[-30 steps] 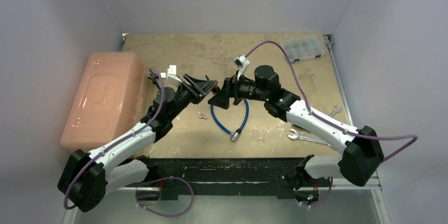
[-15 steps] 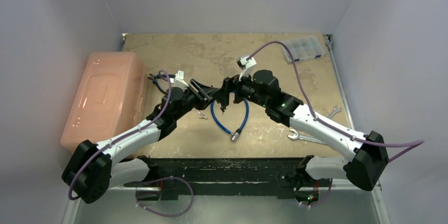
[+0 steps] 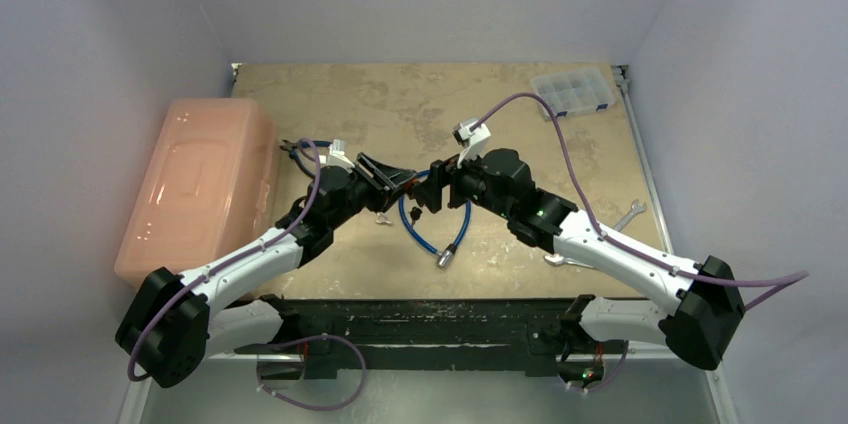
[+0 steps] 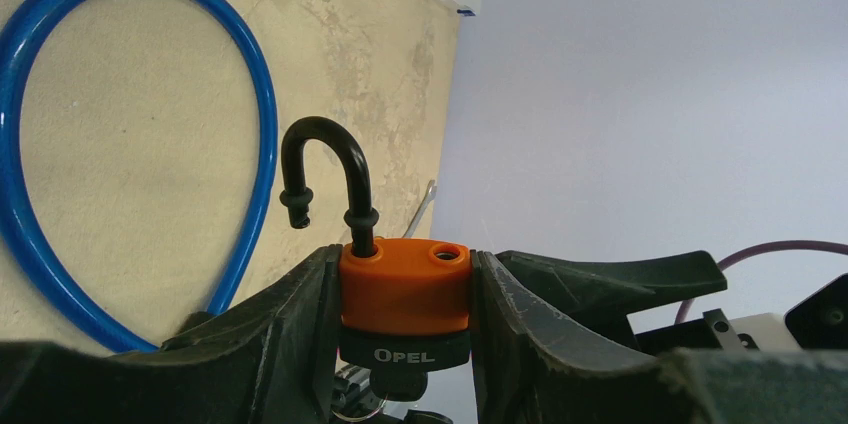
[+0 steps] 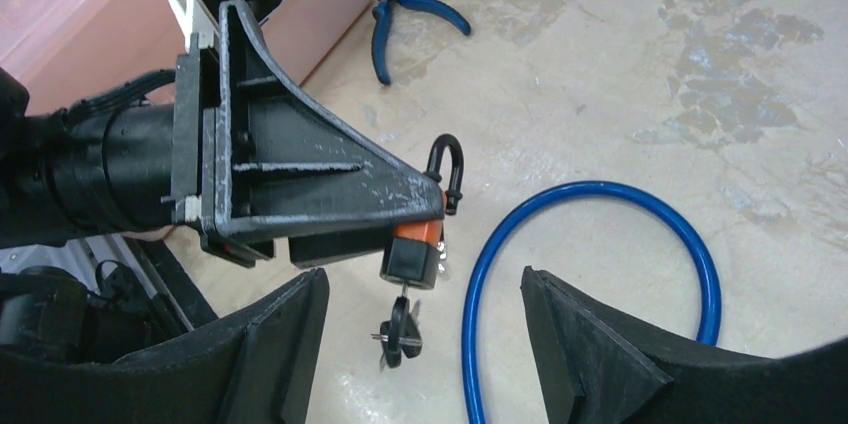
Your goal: Unlock with the key
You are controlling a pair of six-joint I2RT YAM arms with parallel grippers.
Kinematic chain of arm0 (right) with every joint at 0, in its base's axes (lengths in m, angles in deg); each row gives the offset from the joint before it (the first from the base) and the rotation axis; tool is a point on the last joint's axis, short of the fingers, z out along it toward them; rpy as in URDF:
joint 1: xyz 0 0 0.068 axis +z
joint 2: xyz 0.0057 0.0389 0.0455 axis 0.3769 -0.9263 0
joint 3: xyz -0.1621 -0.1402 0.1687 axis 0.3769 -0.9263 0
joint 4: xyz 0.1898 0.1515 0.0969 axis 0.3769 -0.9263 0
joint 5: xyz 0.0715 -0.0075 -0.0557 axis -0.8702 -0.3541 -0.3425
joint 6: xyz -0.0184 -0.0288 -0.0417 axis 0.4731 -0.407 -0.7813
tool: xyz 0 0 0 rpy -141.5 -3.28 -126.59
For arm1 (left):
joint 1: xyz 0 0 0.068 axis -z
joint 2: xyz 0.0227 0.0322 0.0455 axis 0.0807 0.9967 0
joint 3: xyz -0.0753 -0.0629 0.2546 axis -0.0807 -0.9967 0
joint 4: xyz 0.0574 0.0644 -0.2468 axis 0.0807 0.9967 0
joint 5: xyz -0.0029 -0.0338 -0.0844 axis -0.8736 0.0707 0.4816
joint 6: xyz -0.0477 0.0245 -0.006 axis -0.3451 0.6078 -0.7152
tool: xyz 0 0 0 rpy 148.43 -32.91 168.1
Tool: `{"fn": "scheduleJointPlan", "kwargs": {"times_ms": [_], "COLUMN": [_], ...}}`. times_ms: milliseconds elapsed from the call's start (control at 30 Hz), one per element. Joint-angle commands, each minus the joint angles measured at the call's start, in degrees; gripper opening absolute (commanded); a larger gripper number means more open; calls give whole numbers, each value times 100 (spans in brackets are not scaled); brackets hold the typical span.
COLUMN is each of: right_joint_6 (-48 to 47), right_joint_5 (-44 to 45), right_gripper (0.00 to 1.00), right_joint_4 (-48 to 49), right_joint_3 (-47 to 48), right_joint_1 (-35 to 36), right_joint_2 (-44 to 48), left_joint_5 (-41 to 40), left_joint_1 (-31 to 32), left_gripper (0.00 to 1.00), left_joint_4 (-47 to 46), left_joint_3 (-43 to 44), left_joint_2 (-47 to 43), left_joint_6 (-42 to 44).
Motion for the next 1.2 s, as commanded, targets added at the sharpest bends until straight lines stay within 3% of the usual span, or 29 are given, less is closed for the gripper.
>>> {"fn": "scheduleJointPlan", "kwargs": {"times_ms": [0,633,933,1167], "right_joint_6": [-47,257,441,604], "right_joint_5": [-22,64,257,410], "right_gripper": [77,70,63,50], "right_joint_4": [316,766,1159,1347], "right_joint_3": [-192,109,127,171], "right_joint_1": [9,131,150,185], "right_joint_2": [273,-587,-845,-1103], "left_joint_5": [-101,-5,68,35], "left_joint_1": [9,11,13,9], "left_gripper": [0,0,0,0], "left_joint_4": [-210,-285,-367,-452], "left_joint_3": [242,290,303,234], "left_joint_2": [-199,-195,-147,-214], "left_joint_6": [-165,-208,-234,-260]}}
